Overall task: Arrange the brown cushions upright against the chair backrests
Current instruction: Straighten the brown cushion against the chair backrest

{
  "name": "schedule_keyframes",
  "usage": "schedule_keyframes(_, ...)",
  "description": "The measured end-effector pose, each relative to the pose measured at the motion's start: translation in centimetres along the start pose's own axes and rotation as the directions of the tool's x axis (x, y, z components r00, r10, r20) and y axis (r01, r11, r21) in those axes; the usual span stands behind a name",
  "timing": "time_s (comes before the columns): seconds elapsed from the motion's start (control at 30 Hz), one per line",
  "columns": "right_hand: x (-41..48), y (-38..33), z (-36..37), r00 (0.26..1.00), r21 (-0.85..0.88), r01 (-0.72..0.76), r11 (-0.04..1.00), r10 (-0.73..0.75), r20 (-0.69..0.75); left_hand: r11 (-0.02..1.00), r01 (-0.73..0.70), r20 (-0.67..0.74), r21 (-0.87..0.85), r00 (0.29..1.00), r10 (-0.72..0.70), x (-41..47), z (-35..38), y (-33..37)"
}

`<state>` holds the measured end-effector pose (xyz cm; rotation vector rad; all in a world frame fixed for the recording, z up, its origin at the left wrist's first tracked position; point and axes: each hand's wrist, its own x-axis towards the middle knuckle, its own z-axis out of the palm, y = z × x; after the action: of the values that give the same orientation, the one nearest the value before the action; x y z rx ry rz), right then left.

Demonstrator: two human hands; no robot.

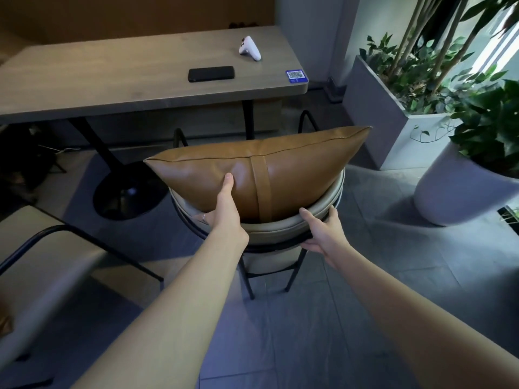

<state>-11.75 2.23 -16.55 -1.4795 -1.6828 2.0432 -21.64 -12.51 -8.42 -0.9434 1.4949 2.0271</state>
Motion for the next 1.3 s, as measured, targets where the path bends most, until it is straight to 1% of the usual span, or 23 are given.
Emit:
schedule_keyframes(0.17,1.7,-0.7,1.7,1.0,-0.018,0.028,0.999,-0.027,0.013,1.0,-0.018,-0.023,0.0,1.0,0.018,2.3,0.8,1.9)
schedule_keyframes(0.37,3.6,-2.6,3.6,0.998,-0.048,0.051,0.998,-0.049,0.033,0.998,-0.052,0.06,0.024,0.997,0.05,5.5,1.5,4.0)
schedule_keyframes(0.5,4.8,-3.6,4.5,0.996,-0.08,0.087,0.993,-0.087,0.007,0.994,-0.096,0.065,0.042,0.994,0.093,7.3,2.2,5.0)
schedule_keyframes(0.63,5.3,-3.2,5.5,0.992,-0.102,0.129,0.986,-0.129,0.003,0.994,-0.095,0.057,0.054,0.994,0.092,8.3,2.8,6.0)
schedule_keyframes(0.7,5.6,-3.3,5.9,0.994,-0.104,0.109,0.989,-0.11,-0.004,0.994,-0.098,0.067,0.057,0.993,0.094,8.4,2.9,6.4)
schedule_keyframes(0.83,6.2,-5.5,5.6,0.999,-0.053,-0.03,0.998,0.032,0.033,0.991,-0.113,0.097,0.068,0.99,0.107,8.9,2.8,6.6)
schedule_keyframes(0.9,6.3,-6.5,5.1,0.996,-0.052,-0.068,0.996,0.07,0.05,0.989,-0.127,0.102,0.078,0.988,0.119,9.0,2.6,6.3)
schedule_keyframes(1.03,5.7,-6.9,5.0,0.999,-0.043,-0.04,0.998,0.041,0.032,0.985,-0.144,0.098,0.09,0.986,0.135,9.0,2.5,5.6)
schedule_keyframes(1.17,6.1,-6.1,4.2,1.0,0.0,-0.005,1.0,0.005,0.006,0.987,-0.12,0.119,0.104,0.987,0.108,8.7,2.4,4.8)
schedule_keyframes(1.3,5.9,-5.0,2.6,1.0,0.031,0.01,0.999,-0.011,0.024,0.989,-0.091,0.124,0.117,0.989,0.076,7.8,2.4,3.9)
